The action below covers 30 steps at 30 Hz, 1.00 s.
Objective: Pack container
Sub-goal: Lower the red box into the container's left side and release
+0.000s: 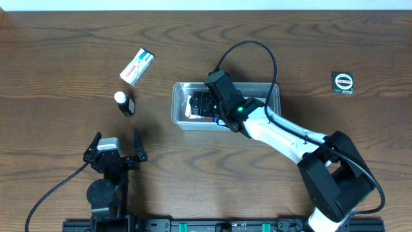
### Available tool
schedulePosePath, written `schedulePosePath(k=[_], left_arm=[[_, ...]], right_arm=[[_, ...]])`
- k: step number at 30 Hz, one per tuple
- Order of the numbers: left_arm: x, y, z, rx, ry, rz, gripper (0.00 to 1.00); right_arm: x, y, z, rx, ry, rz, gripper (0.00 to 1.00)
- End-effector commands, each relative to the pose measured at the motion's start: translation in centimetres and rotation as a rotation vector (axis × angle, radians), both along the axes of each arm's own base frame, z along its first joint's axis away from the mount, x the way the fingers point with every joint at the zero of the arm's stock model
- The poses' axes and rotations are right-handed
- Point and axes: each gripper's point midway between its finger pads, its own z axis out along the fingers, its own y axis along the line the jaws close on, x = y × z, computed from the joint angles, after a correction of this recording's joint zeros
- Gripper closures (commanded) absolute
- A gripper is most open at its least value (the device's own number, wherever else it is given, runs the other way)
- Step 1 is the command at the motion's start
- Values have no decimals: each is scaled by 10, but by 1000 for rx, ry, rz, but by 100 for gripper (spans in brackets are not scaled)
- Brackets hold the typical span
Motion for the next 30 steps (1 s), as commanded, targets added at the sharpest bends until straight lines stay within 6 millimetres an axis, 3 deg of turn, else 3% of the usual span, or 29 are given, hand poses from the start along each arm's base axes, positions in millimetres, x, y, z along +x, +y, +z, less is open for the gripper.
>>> schedulePosePath(k=[1,18,30], left_arm=[[-1,2,-16,-1,49,12,2],[-1,2,-16,-1,49,12,2],[-1,2,-16,-1,49,12,2]], right_arm=[[1,-4,-2,-29,-9,-12,21],[3,-24,-11,-99,10,-60,20],[4,-24,-11,-99,5,-62,9]])
